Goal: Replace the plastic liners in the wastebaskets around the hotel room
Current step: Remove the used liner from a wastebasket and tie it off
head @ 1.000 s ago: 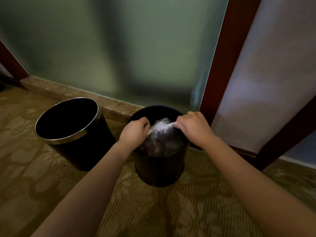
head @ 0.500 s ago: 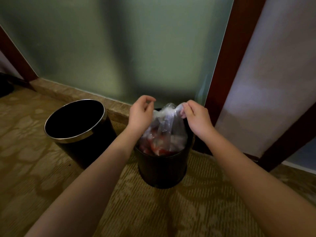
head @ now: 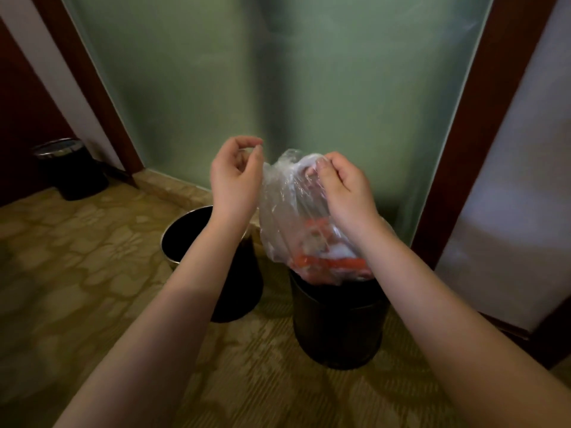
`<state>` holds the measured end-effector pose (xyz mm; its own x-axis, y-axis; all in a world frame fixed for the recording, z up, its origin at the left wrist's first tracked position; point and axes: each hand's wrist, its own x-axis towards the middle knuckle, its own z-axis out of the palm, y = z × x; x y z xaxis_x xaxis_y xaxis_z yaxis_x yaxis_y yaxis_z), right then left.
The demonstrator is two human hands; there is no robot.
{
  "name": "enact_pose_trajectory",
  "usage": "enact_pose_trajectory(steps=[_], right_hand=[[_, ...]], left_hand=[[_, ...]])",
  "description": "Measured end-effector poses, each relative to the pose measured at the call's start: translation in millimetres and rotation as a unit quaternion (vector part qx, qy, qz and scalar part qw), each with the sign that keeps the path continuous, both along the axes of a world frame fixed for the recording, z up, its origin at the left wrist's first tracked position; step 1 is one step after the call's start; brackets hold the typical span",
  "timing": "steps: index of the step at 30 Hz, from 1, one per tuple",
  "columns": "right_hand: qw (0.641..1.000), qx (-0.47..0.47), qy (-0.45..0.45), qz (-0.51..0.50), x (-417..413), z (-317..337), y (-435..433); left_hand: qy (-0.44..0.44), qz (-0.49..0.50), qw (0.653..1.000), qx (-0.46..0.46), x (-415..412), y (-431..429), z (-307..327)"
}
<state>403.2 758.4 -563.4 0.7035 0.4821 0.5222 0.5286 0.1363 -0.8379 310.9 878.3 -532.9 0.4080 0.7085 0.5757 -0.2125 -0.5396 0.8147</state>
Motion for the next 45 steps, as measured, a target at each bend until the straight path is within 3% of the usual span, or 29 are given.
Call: enact_pose_trajectory(steps=[10, 18, 22, 25, 29, 31, 33, 38, 43, 45], right_hand=[[0.99, 0.003, 0.039, 0.136, -78.8, -6.6, 65.9], [0.958, -0.181, 0.063, 0.214, -128.7, -74.2, 101.4], [0.926, -0.297, 0.001, 0.234, -147.2, -114.0, 109.2], [0.895, -0.375, -0.023, 0.239, -150.2, -139.4, 111.8], [0.847, -0.457, -0.029, 0.272, -139.3, -151.7, 110.4], [0.848, -0.46, -0.02, 0.263, -132.6, -150.6, 110.1], [0.859, -0.447, -0.02, 0.251, -125.9, -147.5, 110.6], [0.894, -0.373, -0.048, 0.243, -95.5, -118.9, 102.9], [0.946, -0.286, 0.033, 0.151, -42.2, -69.7, 68.3], [0.949, -0.284, 0.061, 0.12, -23.7, -42.8, 51.4]], left_hand=[[0.063, 0.105, 0.992, -0.005, -102.1, 48.9, 0.3], [0.187, 0.221, 0.955, -0.064, -173.4, 86.9, -81.2], [0.271, 0.252, 0.926, -0.08, -190.7, 98.8, -124.4], [0.381, 0.224, 0.892, -0.091, -198.4, 105.4, -148.5], [0.599, 0.134, 0.784, -0.09, -201.6, 111.0, -167.6], [0.632, 0.142, 0.76, -0.051, -200.9, 111.8, -169.4], [0.614, 0.162, 0.772, -0.024, -194.9, 110.2, -163.8], [0.494, 0.139, 0.858, -0.031, -147.8, 97.3, -130.4], [0.416, 0.089, 0.905, 0.014, -78.0, 73.0, -83.9], [0.412, 0.055, 0.909, 0.037, -54.3, 56.9, -59.7]])
